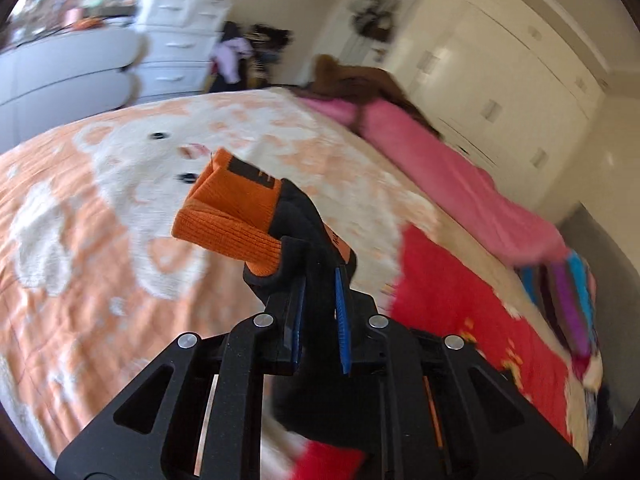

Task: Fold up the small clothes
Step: 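Fold the held sleeve across the shirt body with the left gripper and release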

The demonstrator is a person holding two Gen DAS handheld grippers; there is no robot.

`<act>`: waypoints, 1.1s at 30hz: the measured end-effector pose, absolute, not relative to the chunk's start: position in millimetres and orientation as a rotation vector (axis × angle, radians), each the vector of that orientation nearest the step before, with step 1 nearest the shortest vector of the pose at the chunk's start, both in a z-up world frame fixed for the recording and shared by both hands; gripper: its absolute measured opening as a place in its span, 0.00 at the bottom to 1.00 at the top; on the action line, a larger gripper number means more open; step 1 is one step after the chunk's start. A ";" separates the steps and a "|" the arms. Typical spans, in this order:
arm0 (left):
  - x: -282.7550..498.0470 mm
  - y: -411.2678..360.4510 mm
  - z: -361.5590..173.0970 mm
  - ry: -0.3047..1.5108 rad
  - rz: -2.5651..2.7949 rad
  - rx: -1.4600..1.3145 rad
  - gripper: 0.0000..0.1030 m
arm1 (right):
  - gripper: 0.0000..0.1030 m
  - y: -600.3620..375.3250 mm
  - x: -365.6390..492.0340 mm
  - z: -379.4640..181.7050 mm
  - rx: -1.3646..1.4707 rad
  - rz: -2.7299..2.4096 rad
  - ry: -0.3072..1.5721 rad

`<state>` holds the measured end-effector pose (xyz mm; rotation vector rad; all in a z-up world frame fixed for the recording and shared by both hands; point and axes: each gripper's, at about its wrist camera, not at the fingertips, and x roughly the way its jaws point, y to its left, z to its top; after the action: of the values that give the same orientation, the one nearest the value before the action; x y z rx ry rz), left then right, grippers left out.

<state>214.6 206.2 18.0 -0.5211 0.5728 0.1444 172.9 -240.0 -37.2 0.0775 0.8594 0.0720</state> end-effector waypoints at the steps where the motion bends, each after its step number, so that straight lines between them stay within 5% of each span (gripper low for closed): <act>1: 214.8 194.6 21.6 0.576 0.115 -0.507 0.07 | 0.96 -254.6 174.8 -40.9 0.126 0.050 0.875; 14: 231.0 3.0 -6.6 0.754 -0.255 -0.321 0.00 | 0.96 -329.2 181.3 -39.2 0.384 0.007 0.851; 21: 222.4 -35.1 -23.8 0.806 -0.285 -0.226 0.01 | 0.96 -342.6 180.6 -33.5 0.419 0.002 0.830; 25: 224.8 -15.3 -16.4 0.791 -0.228 -0.197 0.42 | 0.96 -328.5 183.4 -39.2 0.384 0.033 0.861; 31: 232.9 21.1 -1.8 0.759 -0.113 -0.104 0.76 | 0.96 -281.1 191.5 -38.0 0.334 0.133 0.889; 33: 237.5 34.7 -0.4 0.767 -0.074 -0.080 0.79 | 0.96 -255.7 196.1 -34.9 0.308 0.180 0.892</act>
<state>237.5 34.7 -0.4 -0.0803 0.7667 -0.0744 196.1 -255.7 -34.9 0.3083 0.8923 0.1804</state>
